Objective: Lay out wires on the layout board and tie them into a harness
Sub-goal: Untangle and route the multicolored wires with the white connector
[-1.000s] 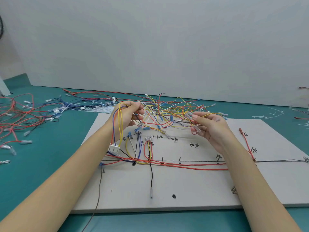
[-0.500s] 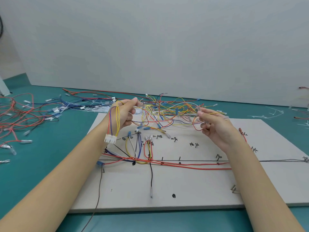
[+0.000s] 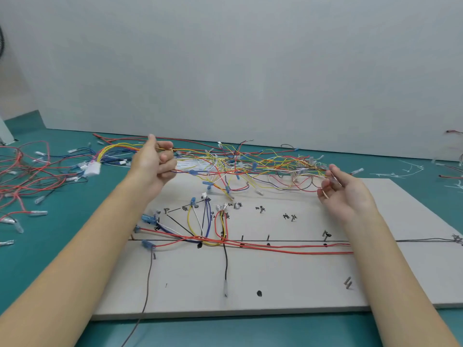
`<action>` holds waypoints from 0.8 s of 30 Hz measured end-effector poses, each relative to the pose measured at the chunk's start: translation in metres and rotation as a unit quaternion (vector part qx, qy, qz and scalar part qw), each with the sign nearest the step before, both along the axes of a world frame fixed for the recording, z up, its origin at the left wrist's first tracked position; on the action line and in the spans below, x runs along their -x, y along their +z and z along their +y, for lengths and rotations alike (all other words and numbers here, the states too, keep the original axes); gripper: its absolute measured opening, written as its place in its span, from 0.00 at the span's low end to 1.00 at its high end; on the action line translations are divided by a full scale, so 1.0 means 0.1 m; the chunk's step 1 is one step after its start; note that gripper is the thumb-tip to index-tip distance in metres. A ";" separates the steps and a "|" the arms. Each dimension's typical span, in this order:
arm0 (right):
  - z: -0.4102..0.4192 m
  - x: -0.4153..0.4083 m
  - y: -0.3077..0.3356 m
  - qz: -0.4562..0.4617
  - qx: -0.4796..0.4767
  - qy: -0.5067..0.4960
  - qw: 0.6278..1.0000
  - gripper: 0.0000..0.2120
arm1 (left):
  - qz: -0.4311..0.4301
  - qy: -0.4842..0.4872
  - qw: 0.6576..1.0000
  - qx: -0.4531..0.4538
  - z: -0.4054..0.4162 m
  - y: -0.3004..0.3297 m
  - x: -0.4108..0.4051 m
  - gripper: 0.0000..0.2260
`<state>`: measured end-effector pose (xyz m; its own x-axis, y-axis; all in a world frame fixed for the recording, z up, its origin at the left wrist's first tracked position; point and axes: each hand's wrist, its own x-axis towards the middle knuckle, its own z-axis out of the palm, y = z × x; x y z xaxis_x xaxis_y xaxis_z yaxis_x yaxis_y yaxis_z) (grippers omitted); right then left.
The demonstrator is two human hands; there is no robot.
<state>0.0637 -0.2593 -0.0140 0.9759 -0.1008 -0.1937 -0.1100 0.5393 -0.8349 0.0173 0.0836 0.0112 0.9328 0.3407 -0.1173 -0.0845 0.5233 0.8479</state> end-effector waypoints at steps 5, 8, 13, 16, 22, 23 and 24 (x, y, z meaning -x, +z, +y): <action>-0.01 -0.02 0.01 0.005 -0.016 -0.025 1.000 0.07 | -0.021 -0.031 0.998 0.058 0.04 -0.03 -0.01 0.22; -0.05 -0.04 -0.02 0.019 0.015 -0.039 0.999 0.07 | -0.015 -0.024 0.999 0.038 0.02 -0.03 -0.02 0.19; -0.06 -0.03 -0.05 0.013 0.317 -0.044 0.947 0.05 | -0.014 -0.062 0.994 -0.084 -0.07 -0.01 0.02 0.05; -0.06 0.05 -0.06 0.005 0.568 -0.086 0.818 0.10 | 0.039 -0.029 0.968 -0.247 -0.12 0.01 0.03 0.09; 0.00 0.13 0.04 0.014 0.654 -0.164 0.738 0.17 | 0.020 0.079 0.888 -0.452 -0.15 -0.04 0.01 0.26; 0.03 0.14 0.05 -0.023 0.634 -0.178 0.752 0.17 | -0.002 0.075 0.899 -0.432 -0.17 -0.03 0.02 0.26; 0.09 0.16 0.07 -0.069 0.603 -0.175 0.775 0.17 | -0.031 0.068 0.909 -0.409 -0.21 -0.02 0.02 0.24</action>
